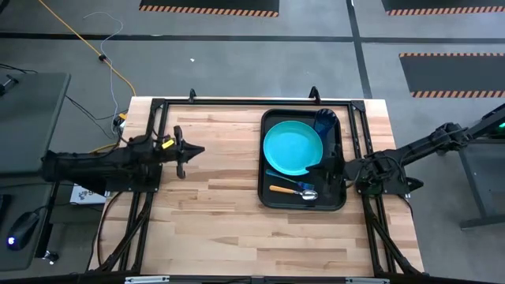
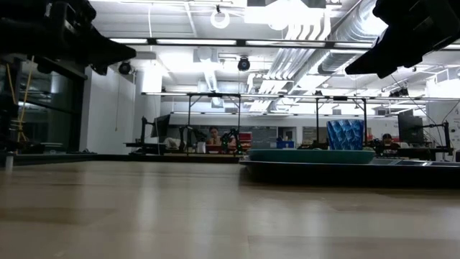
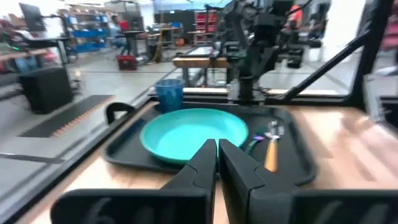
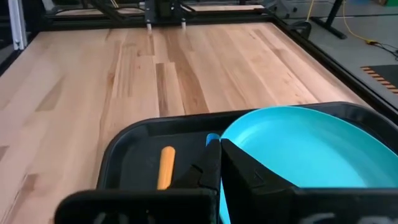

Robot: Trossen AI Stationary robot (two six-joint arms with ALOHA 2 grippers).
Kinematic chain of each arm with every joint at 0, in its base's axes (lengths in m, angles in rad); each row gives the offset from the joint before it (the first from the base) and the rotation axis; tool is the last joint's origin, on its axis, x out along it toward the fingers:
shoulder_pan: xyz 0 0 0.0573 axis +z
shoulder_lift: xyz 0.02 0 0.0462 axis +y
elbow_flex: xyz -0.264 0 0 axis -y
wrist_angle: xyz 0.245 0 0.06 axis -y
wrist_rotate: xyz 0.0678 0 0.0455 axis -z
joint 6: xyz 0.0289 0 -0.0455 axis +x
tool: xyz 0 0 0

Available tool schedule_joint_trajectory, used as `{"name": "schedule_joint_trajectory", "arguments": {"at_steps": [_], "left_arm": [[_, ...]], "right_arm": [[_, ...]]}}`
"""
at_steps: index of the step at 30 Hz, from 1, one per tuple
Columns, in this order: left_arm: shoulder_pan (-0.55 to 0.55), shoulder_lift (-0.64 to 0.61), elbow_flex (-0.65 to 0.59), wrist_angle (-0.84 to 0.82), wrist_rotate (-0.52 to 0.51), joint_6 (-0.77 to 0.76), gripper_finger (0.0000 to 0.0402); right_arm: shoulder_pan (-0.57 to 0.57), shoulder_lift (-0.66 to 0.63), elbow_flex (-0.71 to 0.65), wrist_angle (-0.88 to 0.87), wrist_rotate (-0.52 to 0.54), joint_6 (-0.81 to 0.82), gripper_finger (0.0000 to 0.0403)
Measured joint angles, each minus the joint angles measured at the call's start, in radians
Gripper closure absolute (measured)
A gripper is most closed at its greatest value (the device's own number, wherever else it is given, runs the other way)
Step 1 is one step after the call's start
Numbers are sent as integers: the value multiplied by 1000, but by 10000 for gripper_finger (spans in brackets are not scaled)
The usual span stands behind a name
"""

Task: Pick and place plate/cup/fork/spoon on tray
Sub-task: Return to Home Position

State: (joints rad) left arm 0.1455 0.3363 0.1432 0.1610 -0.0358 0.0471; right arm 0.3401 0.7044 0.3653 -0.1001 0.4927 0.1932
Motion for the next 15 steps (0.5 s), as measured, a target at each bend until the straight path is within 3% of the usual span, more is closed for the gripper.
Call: {"name": "schedule_joint_trajectory", "arguments": {"at_steps": [4, 8, 15], "left_arm": [[-64, -2, -7, 13, -8, -20, 400], [-131, -17, -93, 103, -67, -43, 401], [-154, -134, -78, 3, -50, 6, 401]], "right_arm": [[1, 0, 0, 8, -7, 3, 403], [1, 0, 0, 8, -33, 19, 403], [1, 0, 0, 8, -41, 19, 403]]}}
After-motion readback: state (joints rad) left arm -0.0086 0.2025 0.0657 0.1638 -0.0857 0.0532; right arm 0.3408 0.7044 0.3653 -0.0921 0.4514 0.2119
